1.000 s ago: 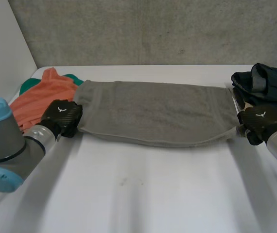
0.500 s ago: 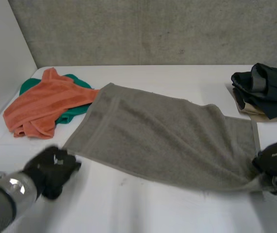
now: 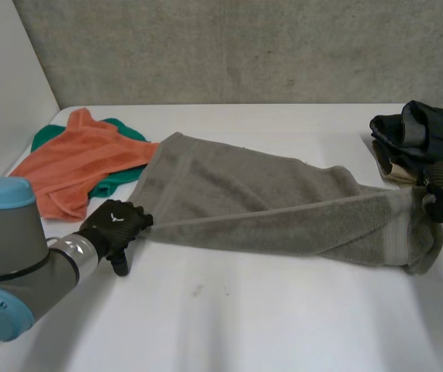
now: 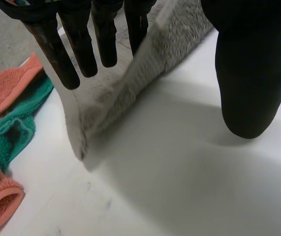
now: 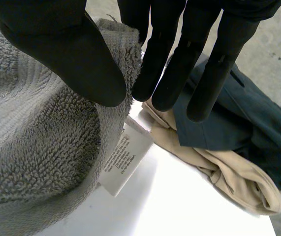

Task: Fold the laundry.

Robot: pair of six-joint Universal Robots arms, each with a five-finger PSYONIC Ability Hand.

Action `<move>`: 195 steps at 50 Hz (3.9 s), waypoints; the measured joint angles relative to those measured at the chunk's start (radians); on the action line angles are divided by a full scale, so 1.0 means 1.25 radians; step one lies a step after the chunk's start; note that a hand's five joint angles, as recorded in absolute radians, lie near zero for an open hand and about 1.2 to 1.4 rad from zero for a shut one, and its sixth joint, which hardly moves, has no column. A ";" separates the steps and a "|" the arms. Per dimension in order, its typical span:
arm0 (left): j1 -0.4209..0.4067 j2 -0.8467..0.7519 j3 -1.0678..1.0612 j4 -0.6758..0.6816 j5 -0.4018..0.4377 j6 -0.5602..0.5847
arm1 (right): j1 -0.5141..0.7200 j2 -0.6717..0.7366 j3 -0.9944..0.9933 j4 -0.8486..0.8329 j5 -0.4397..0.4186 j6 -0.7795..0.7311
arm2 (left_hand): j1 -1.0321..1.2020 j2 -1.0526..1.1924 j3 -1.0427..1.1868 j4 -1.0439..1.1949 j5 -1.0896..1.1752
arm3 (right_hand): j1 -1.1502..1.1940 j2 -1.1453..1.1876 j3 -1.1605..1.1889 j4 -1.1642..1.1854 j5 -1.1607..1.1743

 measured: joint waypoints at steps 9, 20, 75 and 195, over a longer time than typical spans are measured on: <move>0.001 -0.050 0.069 0.002 -0.003 -0.037 | 0.000 0.039 -0.023 0.002 0.023 0.000 | 0.067 0.064 0.066 0.068 0.064 | 0.000 0.000 0.000 0.000 0.000; 0.000 -0.122 0.161 0.002 -0.008 -0.043 | -0.001 0.037 -0.014 0.006 0.016 -0.005 | 0.282 0.268 0.267 0.265 0.108 | 0.000 0.000 0.000 0.000 0.000; -0.008 0.071 0.046 -0.190 -0.084 0.039 | -0.003 -0.071 0.027 0.191 -0.034 -0.156 | 0.620 0.657 0.653 0.660 0.622 | 0.000 0.000 0.000 0.000 0.000; -0.145 0.069 0.074 0.250 -0.242 -0.017 | 0.196 0.095 -0.187 -0.185 0.031 -0.413 | -0.138 -0.134 -0.129 -0.133 -0.122 | 0.002 0.000 0.001 0.002 -0.016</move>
